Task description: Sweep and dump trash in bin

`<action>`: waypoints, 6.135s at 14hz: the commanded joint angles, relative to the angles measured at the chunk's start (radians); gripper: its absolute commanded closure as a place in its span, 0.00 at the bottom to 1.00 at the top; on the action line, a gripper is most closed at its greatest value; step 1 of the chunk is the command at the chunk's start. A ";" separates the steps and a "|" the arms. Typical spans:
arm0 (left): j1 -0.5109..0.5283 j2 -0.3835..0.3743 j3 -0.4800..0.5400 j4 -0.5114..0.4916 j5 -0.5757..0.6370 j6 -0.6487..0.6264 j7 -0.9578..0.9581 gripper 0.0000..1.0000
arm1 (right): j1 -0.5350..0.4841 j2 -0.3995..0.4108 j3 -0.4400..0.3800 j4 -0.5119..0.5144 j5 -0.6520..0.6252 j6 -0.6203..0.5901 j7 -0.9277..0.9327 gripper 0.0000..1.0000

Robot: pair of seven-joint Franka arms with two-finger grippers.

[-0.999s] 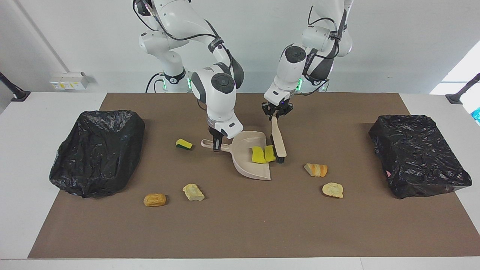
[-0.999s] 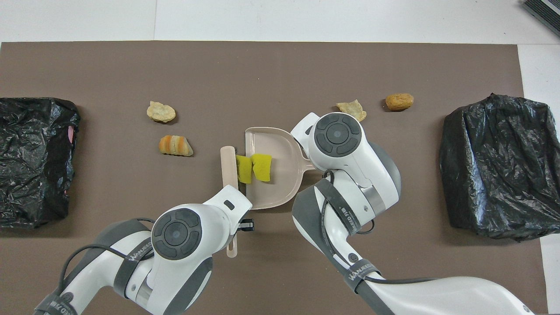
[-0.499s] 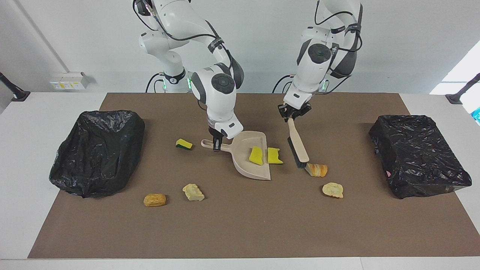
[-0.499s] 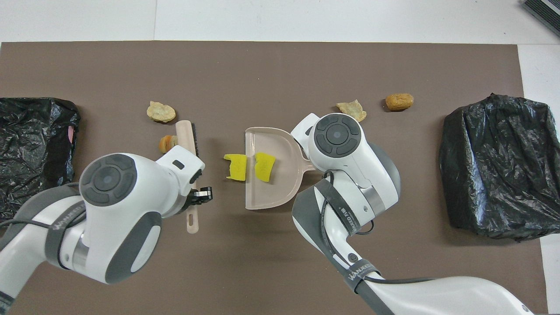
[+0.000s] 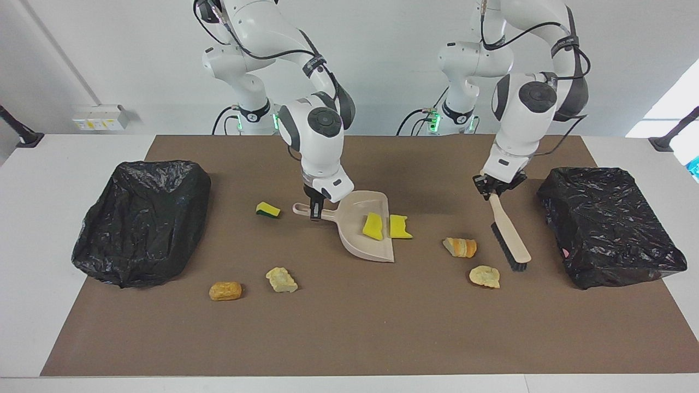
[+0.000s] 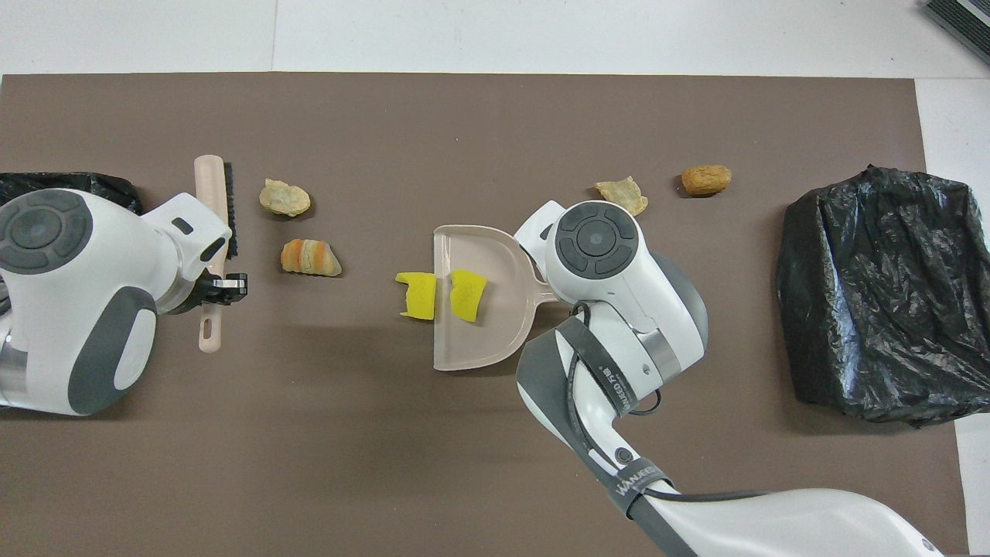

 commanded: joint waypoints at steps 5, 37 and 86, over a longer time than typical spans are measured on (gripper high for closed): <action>0.040 0.171 -0.015 0.118 0.062 0.071 0.106 1.00 | -0.002 0.007 0.007 -0.016 -0.002 0.031 0.036 1.00; -0.475 0.024 -0.027 -0.143 -0.214 0.121 -0.373 1.00 | 0.024 0.040 0.010 -0.018 0.006 0.082 0.107 1.00; -0.630 -0.231 -0.018 -0.467 -0.285 0.125 -0.474 0.12 | -0.886 -0.231 -0.001 0.076 -0.497 -0.119 -0.798 1.00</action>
